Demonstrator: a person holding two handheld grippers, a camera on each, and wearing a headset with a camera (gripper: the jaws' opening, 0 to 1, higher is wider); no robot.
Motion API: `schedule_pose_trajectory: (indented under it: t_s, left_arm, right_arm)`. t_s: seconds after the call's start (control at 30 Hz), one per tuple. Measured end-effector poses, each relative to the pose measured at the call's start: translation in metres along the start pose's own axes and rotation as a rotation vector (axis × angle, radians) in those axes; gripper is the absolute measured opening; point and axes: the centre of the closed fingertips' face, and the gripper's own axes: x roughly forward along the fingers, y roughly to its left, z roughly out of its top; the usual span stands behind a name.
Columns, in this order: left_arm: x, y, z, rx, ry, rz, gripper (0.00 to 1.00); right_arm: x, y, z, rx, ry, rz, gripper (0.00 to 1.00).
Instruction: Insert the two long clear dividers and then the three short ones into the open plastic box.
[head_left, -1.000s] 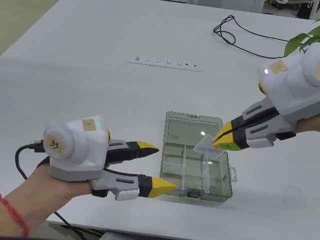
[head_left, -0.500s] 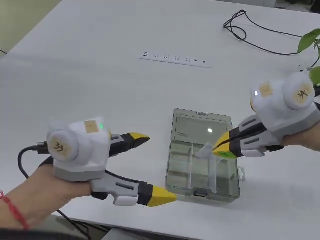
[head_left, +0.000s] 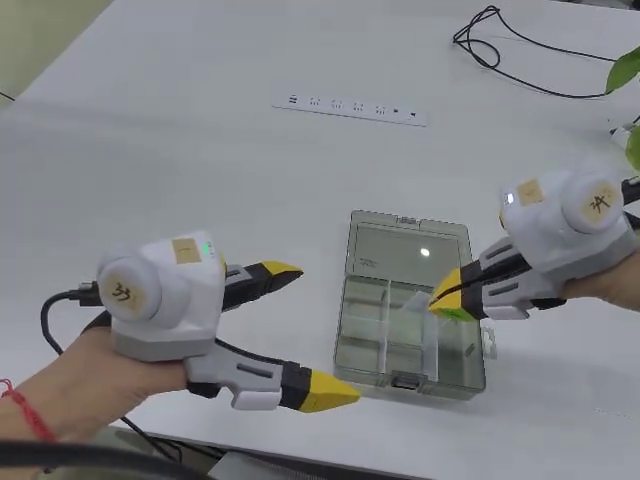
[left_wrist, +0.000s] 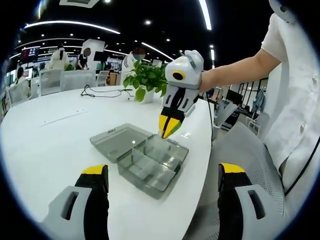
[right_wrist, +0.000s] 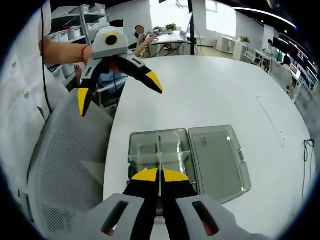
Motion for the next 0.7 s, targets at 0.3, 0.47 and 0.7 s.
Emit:
schedule_pose_trajectory:
  t_s: [0.3, 0.47, 0.7]
  left_arm:
    - [0.002, 0.0, -0.001, -0.01, -0.003, 0.0, 0.93]
    - [0.002, -0.001, -0.001, -0.011, -0.005, -0.003, 0.93]
    - [0.002, 0.0, -0.002, -0.012, -0.004, 0.0, 0.93]
  right_arm:
    - [0.007, 0.004, 0.0, -0.143, 0.013, -0.015, 0.02]
    - [0.01, -0.001, -0.004, -0.138, 0.017, -0.017, 0.02]
    - [0.013, 0.0, 0.0, -0.127, 0.013, -0.015, 0.02]
